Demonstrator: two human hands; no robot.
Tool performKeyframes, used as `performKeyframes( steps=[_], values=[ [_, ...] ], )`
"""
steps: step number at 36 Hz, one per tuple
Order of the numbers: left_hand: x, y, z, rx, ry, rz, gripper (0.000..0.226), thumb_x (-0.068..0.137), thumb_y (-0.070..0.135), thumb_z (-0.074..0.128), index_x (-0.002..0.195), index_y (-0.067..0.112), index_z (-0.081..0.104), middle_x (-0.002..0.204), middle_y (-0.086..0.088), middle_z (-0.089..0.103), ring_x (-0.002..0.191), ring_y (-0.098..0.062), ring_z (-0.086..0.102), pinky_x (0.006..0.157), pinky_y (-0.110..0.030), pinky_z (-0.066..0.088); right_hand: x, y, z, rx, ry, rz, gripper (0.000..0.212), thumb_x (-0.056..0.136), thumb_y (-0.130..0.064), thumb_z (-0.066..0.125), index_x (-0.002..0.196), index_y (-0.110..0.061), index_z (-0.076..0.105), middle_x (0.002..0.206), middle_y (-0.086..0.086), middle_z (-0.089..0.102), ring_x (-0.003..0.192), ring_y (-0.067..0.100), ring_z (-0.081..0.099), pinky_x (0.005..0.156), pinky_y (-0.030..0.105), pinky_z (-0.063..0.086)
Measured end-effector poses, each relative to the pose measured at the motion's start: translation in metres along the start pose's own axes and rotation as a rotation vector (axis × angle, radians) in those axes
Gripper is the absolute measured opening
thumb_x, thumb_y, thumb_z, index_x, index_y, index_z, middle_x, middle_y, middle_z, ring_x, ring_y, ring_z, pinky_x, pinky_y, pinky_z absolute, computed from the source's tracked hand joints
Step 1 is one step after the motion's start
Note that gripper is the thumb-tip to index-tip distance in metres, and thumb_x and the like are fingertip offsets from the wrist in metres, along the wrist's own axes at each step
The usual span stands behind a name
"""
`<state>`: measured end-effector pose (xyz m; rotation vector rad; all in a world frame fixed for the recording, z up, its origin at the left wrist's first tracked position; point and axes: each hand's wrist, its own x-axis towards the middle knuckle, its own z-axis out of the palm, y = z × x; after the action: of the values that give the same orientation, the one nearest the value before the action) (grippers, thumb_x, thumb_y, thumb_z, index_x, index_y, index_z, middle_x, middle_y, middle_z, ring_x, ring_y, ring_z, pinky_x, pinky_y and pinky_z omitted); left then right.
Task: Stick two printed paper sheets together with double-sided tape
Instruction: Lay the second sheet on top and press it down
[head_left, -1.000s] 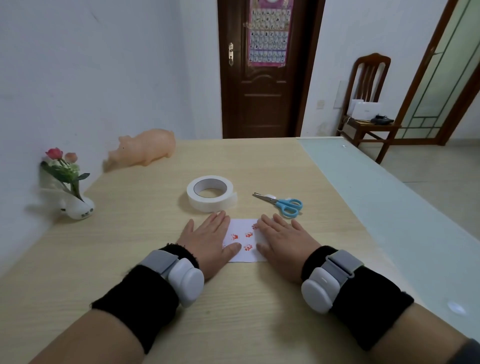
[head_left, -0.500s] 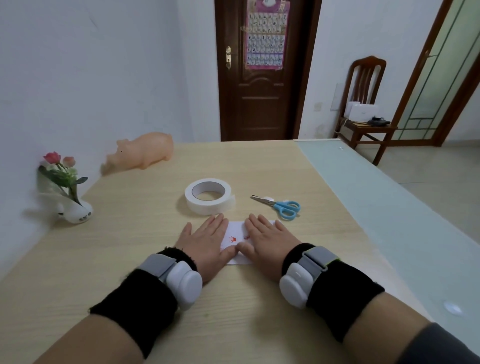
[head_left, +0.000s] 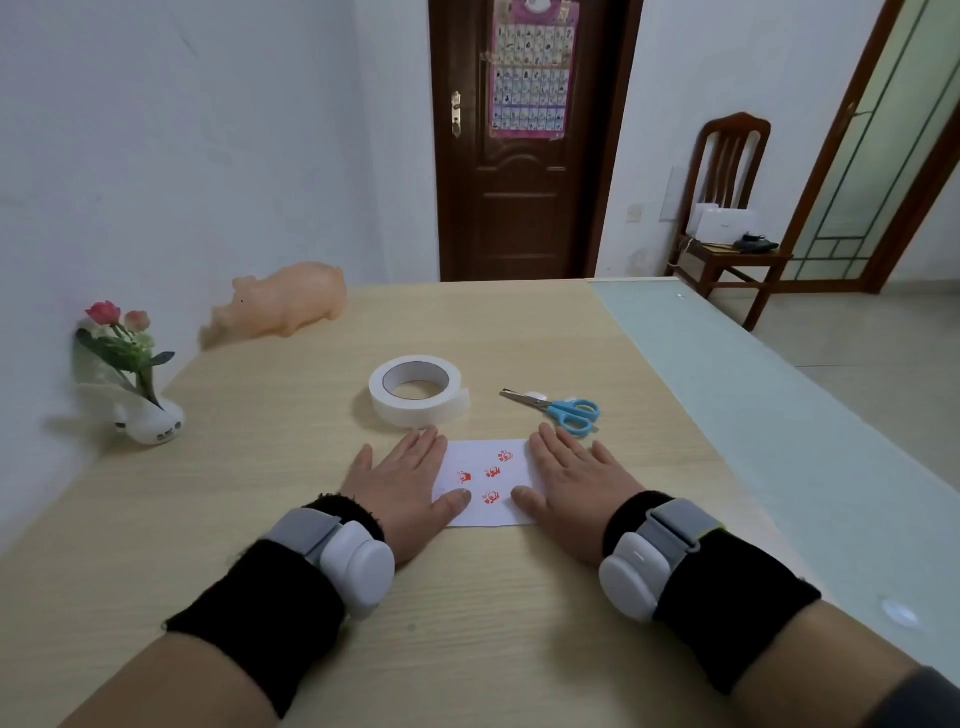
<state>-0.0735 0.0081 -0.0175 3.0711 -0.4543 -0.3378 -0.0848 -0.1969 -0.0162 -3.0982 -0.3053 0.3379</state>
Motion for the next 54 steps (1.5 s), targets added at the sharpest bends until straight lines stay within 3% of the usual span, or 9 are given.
performKeyframes(
  steps=[9,13,17,42,49,54],
  values=[
    [-0.007,0.001,-0.006,0.062,0.056,-0.064,0.071,0.094,0.056,0.016,0.149,0.015,-0.002,0.158,0.002,-0.011,0.145,-0.010,-0.010,0.117,-0.046,-0.001,0.001,0.001,0.005,0.011,0.031,0.032,0.077,0.093,-0.059,0.015,0.149,-0.012,-0.006,0.158,0.005,-0.012,0.145,0.017,-0.011,0.118,0.041,0.000],
    [0.003,0.033,-0.012,0.049,0.153,0.081,0.064,0.097,0.050,0.018,0.149,0.017,0.002,0.158,0.003,-0.009,0.145,-0.010,-0.008,0.117,-0.045,0.002,0.000,0.001,0.005,0.019,0.039,0.019,0.078,0.093,-0.061,0.013,0.149,-0.011,-0.004,0.158,0.006,-0.010,0.145,0.017,-0.010,0.118,0.041,0.002],
    [0.022,0.056,-0.010,-0.002,0.075,0.161,0.061,0.098,0.046,0.017,0.150,0.016,0.003,0.159,0.003,-0.008,0.145,-0.010,-0.008,0.117,-0.045,-0.001,-0.001,-0.001,0.006,0.015,0.068,0.019,0.074,0.094,-0.058,0.009,0.150,-0.011,0.000,0.159,0.006,-0.006,0.146,0.018,-0.006,0.118,0.041,0.003],
    [0.003,-0.003,0.003,0.010,0.013,-0.009,0.062,0.098,0.048,0.015,0.149,0.021,-0.008,0.157,0.007,-0.016,0.143,-0.007,-0.014,0.117,-0.048,-0.003,0.000,0.002,0.001,-0.028,0.028,0.019,0.073,0.094,-0.058,0.014,0.150,-0.014,-0.005,0.158,0.002,-0.012,0.145,0.017,-0.011,0.117,0.041,-0.001],
    [0.002,-0.002,0.003,0.013,0.015,-0.017,0.063,0.097,0.048,0.015,0.149,0.020,-0.007,0.157,0.007,-0.015,0.144,-0.007,-0.013,0.116,-0.048,-0.003,0.011,-0.033,-0.008,-0.073,0.053,-0.198,0.060,0.099,-0.040,0.021,0.150,-0.019,-0.003,0.158,-0.002,-0.011,0.145,0.018,-0.010,0.117,0.042,-0.004],
    [0.002,0.000,0.003,0.006,0.018,-0.013,0.063,0.097,0.049,0.015,0.149,0.020,-0.006,0.157,0.008,-0.015,0.143,-0.007,-0.013,0.116,-0.048,-0.002,0.015,-0.037,0.001,-0.020,-0.007,-0.192,0.062,0.098,-0.042,0.020,0.150,-0.018,-0.004,0.158,-0.001,-0.010,0.145,0.016,-0.009,0.118,0.040,-0.003]
  ],
)
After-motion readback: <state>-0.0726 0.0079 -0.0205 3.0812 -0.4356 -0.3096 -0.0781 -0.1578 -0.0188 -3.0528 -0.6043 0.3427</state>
